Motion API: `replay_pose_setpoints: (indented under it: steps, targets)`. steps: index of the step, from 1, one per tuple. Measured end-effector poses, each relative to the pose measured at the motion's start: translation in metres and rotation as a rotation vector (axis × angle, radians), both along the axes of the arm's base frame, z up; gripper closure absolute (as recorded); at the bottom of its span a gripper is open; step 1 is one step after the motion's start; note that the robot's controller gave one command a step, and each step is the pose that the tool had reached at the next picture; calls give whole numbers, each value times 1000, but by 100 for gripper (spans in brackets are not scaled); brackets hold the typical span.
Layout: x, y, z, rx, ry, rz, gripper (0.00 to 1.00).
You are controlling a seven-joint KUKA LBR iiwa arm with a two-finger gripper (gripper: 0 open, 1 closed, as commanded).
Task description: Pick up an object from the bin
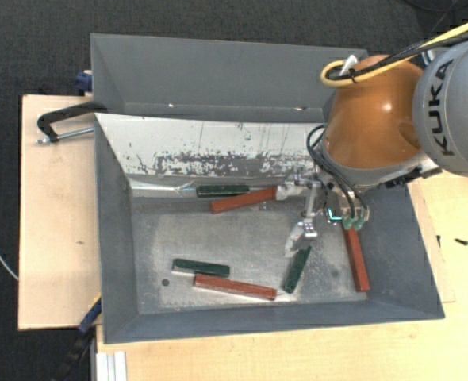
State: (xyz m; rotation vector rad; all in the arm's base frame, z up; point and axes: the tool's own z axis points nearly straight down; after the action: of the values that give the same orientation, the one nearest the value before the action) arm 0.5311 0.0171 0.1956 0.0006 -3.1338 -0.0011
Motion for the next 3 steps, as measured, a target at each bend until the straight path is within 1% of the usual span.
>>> replay_pose_setpoints:
  steps: [1, 2, 3]
  targets:
    - [2, 0, 4, 0, -9, 0, 0]
    - [-14, -5, -37, 0, -17, 12, 0]
    - [-19, -46, -84, 1, -7, 66, 0]
